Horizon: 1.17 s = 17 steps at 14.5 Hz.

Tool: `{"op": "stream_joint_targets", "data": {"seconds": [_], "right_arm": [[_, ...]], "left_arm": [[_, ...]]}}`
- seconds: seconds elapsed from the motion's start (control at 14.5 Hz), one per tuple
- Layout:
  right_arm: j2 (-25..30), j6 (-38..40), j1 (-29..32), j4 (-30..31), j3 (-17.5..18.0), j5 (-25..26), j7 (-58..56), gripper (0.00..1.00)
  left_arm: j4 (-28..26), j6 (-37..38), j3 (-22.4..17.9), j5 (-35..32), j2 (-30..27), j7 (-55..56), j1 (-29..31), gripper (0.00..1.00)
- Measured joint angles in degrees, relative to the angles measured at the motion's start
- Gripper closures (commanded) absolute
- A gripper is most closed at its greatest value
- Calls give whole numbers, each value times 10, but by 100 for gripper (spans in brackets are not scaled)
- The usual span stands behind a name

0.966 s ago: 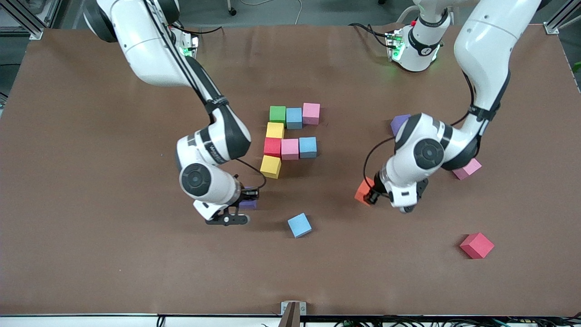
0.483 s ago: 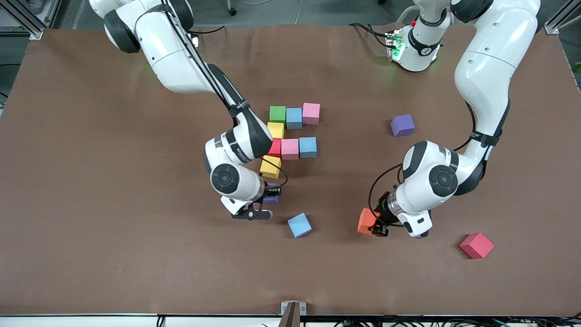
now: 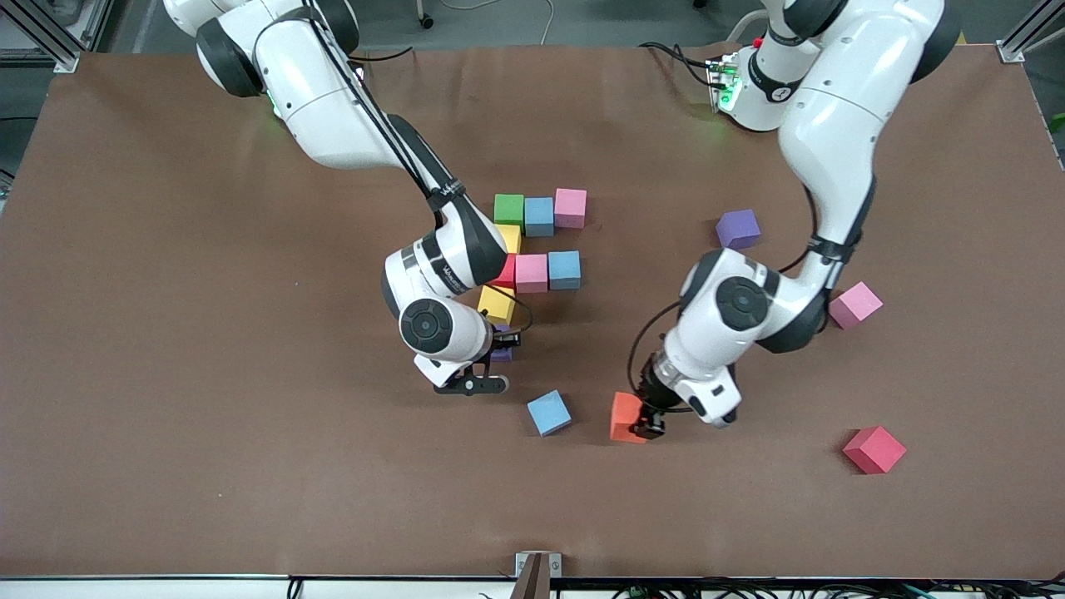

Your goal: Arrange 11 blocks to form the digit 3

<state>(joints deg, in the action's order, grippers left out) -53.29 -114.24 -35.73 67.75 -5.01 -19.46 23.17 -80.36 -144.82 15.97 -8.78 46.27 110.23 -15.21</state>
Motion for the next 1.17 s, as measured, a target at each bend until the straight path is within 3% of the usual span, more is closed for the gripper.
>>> {"op": "stream_joint_targets", "data": {"seconds": [0.62, 0.83, 1.17], "right_arm": [[0, 6, -2, 0, 0, 0, -3, 72], [0, 6, -4, 0, 0, 0, -3, 72], [0, 7, -6, 1, 0, 0, -4, 71]], "left_arm": [[27, 8, -5, 14, 6, 235, -65, 87], [27, 11, -6, 63, 16, 269, -88, 87], [27, 11, -7, 72, 24, 283, -94, 87]]}}
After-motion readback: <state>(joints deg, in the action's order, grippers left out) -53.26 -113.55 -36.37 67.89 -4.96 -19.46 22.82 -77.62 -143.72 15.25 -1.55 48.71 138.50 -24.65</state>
